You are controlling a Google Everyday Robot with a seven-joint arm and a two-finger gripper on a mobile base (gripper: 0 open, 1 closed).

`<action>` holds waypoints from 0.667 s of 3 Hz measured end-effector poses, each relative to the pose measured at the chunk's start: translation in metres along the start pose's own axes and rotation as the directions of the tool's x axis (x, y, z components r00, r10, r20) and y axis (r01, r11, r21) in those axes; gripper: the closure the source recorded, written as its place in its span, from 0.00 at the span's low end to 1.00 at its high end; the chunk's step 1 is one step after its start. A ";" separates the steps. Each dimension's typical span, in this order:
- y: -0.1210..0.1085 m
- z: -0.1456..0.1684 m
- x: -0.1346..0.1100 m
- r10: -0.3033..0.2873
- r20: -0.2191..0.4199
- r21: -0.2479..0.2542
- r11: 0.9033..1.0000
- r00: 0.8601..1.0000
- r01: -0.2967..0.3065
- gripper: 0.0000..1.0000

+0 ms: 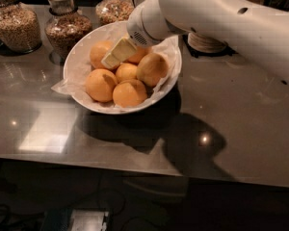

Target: Pick orange from white bowl

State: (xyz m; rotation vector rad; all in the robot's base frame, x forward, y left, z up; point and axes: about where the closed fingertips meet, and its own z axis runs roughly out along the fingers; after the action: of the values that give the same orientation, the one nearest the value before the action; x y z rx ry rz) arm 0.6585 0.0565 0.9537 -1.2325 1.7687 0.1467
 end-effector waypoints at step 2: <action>0.012 0.027 0.033 0.042 -0.093 -0.026 0.999 0.995 -0.045 0.00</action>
Offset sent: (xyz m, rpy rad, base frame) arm 0.0162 -0.0052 -0.0863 -0.0754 0.1715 -0.0733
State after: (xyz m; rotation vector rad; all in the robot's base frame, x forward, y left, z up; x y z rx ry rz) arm 0.6643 0.0558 0.9099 -1.2383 1.8798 0.1424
